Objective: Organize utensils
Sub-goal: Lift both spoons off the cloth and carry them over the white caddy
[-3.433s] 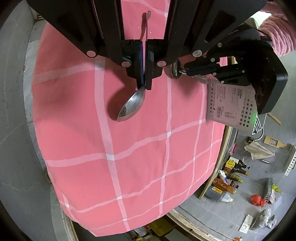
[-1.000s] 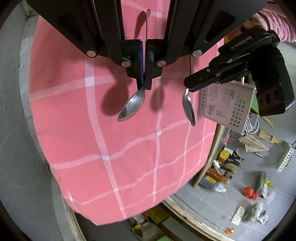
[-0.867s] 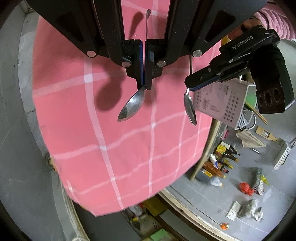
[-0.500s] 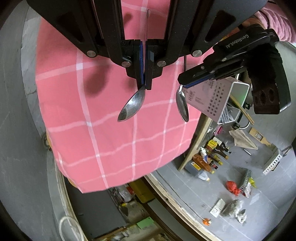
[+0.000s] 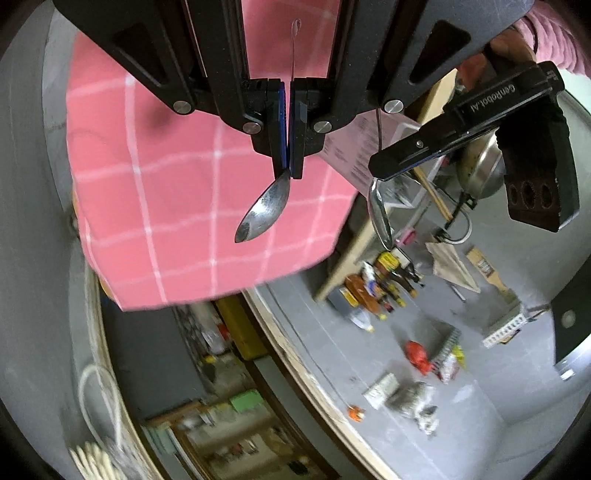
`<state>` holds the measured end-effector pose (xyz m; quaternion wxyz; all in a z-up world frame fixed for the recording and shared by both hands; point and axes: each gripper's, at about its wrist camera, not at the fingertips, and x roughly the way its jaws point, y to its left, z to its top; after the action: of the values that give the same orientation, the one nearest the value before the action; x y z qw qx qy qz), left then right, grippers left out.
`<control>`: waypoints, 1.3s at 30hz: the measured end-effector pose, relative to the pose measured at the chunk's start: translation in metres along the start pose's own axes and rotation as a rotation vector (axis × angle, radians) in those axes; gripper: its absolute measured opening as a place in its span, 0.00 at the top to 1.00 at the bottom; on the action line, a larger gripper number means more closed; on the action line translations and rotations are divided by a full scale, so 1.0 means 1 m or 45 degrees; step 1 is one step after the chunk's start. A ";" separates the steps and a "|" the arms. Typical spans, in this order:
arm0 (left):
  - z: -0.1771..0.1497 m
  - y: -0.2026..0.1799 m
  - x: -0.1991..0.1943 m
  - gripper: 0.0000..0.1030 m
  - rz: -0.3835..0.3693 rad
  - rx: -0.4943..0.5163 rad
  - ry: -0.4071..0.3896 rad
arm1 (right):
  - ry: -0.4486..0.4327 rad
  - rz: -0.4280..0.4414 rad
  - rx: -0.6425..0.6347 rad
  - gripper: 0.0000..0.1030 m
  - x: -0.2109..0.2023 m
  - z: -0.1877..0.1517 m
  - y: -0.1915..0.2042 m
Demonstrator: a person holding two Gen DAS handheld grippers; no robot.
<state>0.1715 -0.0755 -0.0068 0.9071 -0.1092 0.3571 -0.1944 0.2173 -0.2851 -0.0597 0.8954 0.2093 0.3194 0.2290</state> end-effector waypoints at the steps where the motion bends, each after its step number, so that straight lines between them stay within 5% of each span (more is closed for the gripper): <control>1: 0.005 0.003 -0.007 0.95 0.007 -0.009 -0.031 | -0.015 0.011 -0.008 0.98 -0.001 0.004 0.005; 13: 0.047 0.049 -0.086 0.95 0.177 -0.067 -0.349 | -0.188 0.208 -0.187 0.98 0.016 0.044 0.092; 20: 0.036 0.079 -0.091 0.95 0.236 -0.135 -0.389 | -0.204 0.225 -0.293 0.98 0.044 0.033 0.128; 31: 0.012 0.114 -0.067 0.95 0.193 -0.301 -0.450 | -0.135 0.138 -0.247 0.98 0.085 0.015 0.120; 39: 0.000 0.112 -0.060 0.94 0.210 -0.267 -0.449 | -0.074 0.153 -0.289 0.98 0.097 -0.002 0.126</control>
<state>0.1618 0.0514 -0.0084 0.9520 -0.2057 0.2189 -0.0593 0.2480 -0.1296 -0.0418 0.9068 0.1318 0.2522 0.3110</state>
